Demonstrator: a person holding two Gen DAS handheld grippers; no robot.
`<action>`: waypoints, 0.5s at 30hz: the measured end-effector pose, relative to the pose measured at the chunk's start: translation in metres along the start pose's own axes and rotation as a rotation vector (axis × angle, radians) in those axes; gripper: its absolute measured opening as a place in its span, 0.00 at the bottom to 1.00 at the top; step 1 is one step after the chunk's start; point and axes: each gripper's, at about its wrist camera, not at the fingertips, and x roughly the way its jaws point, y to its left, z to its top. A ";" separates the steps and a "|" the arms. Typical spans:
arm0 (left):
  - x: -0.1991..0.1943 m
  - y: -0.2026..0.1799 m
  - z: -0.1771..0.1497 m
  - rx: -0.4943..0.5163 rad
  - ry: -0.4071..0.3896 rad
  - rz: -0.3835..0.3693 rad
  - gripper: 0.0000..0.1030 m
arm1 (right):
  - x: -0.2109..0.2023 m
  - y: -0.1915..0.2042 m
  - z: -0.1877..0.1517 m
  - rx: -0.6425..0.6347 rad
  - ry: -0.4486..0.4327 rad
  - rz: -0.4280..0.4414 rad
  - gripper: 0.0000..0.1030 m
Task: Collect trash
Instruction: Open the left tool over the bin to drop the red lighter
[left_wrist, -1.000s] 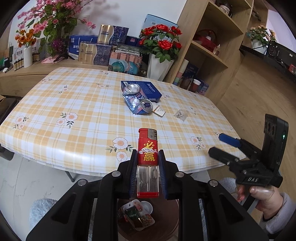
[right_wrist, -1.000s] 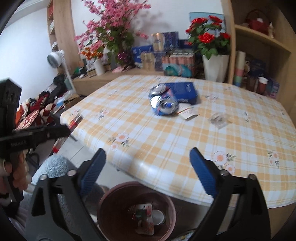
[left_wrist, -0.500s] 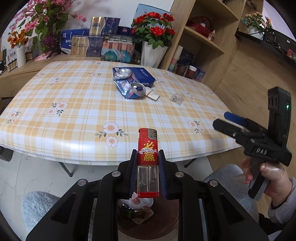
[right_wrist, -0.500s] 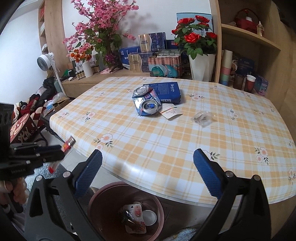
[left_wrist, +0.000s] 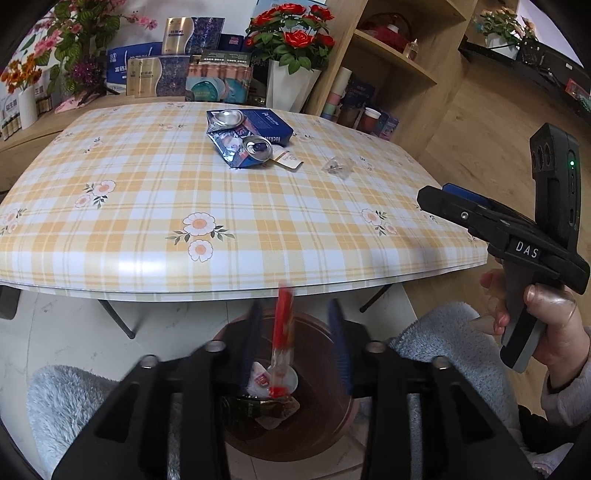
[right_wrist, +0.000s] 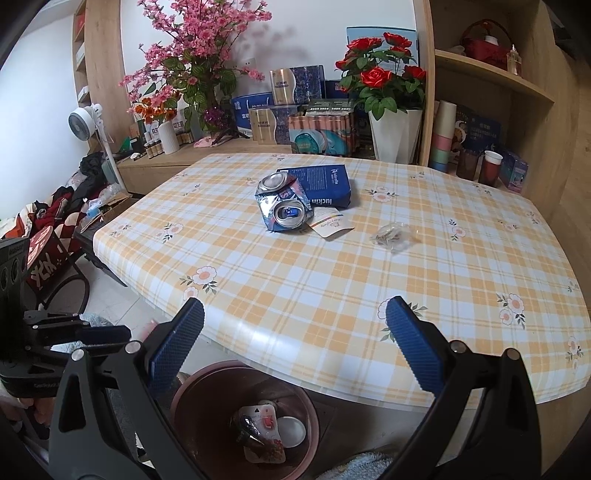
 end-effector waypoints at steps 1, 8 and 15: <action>0.000 0.001 0.001 0.000 -0.004 0.002 0.44 | 0.000 0.000 0.000 -0.002 0.001 -0.001 0.94; -0.005 0.011 0.010 -0.015 -0.047 0.061 0.69 | 0.002 -0.003 0.000 0.000 0.011 -0.025 0.94; -0.014 0.033 0.036 -0.043 -0.110 0.161 0.92 | 0.004 -0.013 0.000 0.016 -0.004 -0.068 0.94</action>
